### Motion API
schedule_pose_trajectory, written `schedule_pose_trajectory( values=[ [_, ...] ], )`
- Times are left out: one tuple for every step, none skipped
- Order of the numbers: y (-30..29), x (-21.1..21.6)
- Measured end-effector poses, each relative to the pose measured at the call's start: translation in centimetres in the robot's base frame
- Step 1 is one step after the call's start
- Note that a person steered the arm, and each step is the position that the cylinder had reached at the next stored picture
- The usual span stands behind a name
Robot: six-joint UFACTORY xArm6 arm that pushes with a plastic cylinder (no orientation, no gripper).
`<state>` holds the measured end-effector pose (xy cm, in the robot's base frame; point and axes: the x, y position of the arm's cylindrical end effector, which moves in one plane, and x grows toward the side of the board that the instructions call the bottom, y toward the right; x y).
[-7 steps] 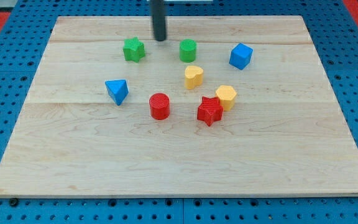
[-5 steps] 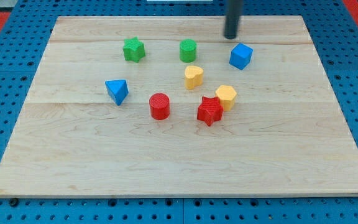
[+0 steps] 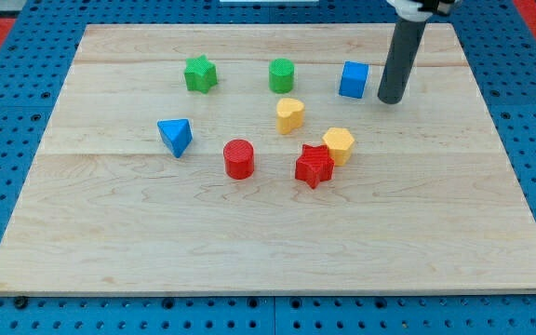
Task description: Move blue cube upwards to the top of board
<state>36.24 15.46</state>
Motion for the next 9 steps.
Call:
schedule_pose_trajectory(
  values=[
    [-3.7,-2.2],
    [-4.1,-4.1],
    [-4.1,-4.7],
    [-4.0,-7.5],
    [-4.0,-9.4],
    [-3.0,-6.5],
    [-3.9,-2.8],
    [-10.5,-3.5],
    [-12.9,-2.2]
  ],
)
